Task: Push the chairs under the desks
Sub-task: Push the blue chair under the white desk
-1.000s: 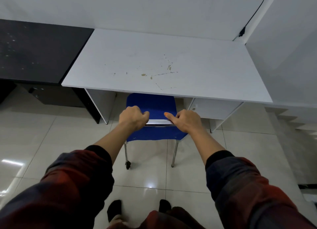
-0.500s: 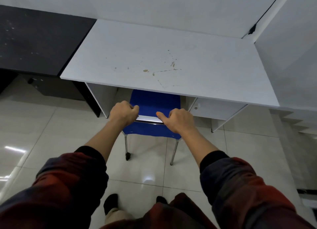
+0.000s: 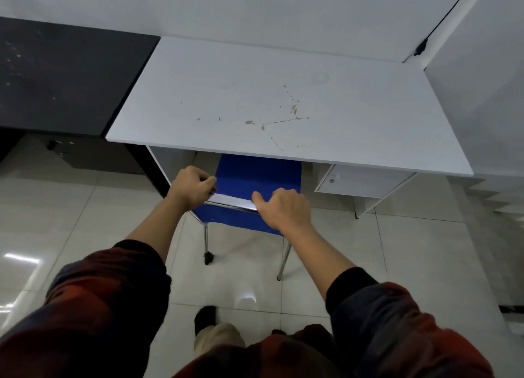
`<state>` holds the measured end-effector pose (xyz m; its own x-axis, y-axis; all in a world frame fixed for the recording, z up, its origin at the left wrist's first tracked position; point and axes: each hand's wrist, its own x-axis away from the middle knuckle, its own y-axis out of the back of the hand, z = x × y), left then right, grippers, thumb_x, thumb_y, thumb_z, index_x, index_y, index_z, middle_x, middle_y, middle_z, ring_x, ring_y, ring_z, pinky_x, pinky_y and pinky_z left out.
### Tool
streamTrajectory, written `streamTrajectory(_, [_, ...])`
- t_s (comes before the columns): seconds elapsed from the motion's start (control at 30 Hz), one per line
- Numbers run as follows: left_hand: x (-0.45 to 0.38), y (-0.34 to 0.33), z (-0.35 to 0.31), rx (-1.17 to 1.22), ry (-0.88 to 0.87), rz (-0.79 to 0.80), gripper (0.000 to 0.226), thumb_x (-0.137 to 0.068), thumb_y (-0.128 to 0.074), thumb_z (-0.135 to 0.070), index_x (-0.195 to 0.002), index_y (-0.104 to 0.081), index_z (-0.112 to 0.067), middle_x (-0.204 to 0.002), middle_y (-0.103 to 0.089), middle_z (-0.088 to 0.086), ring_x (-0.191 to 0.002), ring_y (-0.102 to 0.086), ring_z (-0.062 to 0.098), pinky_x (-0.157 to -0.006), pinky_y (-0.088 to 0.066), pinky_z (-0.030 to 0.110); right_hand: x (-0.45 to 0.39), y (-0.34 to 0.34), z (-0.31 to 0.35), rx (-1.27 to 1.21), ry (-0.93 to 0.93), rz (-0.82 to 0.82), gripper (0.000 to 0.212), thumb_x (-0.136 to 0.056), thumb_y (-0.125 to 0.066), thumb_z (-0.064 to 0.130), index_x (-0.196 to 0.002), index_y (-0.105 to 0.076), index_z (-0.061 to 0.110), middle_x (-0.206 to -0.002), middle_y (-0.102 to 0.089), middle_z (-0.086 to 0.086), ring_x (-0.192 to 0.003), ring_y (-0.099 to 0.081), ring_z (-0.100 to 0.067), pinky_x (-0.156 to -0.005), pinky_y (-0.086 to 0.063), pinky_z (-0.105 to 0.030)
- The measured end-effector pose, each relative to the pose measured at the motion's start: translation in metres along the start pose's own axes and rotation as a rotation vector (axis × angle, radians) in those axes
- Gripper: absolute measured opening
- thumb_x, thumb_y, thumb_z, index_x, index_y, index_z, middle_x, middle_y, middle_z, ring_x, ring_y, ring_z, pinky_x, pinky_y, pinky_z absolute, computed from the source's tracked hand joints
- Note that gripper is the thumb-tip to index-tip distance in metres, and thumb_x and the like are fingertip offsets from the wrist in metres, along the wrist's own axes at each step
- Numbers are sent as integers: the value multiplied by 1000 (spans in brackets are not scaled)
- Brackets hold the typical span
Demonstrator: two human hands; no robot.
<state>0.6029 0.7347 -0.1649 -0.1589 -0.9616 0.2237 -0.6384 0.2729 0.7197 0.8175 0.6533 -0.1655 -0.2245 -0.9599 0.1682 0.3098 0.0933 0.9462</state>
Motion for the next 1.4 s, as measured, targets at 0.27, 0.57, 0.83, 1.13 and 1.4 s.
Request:
streamTrajectory(0.27, [-36, 50, 28, 13, 40, -46, 36, -86, -52, -26, -59, -70, -11, -61, -68, 7, -67, -65, 30, -61, -50, 34, -27, -9, 66, -7, -3, -22, 68, -93, -36, 71, -57, -44, 13, -54, -46, 0, -53, -47, -22, -51, -35, -31])
streamTrajectory(0.57, [-65, 51, 38, 12, -28, 165, 31, -90, -55, -32, -74, -73, -14, -71, -70, 2, -66, -61, 22, -66, -50, 35, -47, -10, 62, 16, -113, 74, 74, -89, -31, 80, -78, -66, 16, -73, -66, 2, -70, -62, -19, -62, -44, -31])
streamTrajectory(0.83, [-81, 49, 42, 12, -78, 274, 27, -90, -58, -28, -79, -74, -9, -80, -72, 9, -70, -62, 25, -68, -53, 39, -49, -11, 64, -24, -194, 54, 60, -89, -40, 66, -58, -45, 15, -53, -47, 1, -53, -48, -21, -52, -34, -28])
streamTrajectory(1.13, [-82, 41, 33, -4, -25, 213, 24, -90, -56, -29, -83, -72, -12, -81, -71, 4, -70, -59, 19, -64, -47, 33, -64, -5, 47, -32, -45, 21, 64, -91, -42, 69, -57, -49, 14, -51, -46, 1, -50, -47, -19, -56, -45, -32])
streamTrajectory(1.4, [-70, 18, 0, -66, -31, 233, 48, -93, -51, -57, -91, -73, -15, -85, -72, 4, -83, -66, 23, -76, -50, 38, -81, 20, 10, -17, 38, 111, 64, -92, -41, 71, -61, -51, 15, -57, -51, 0, -55, -52, -20, -54, -40, -30])
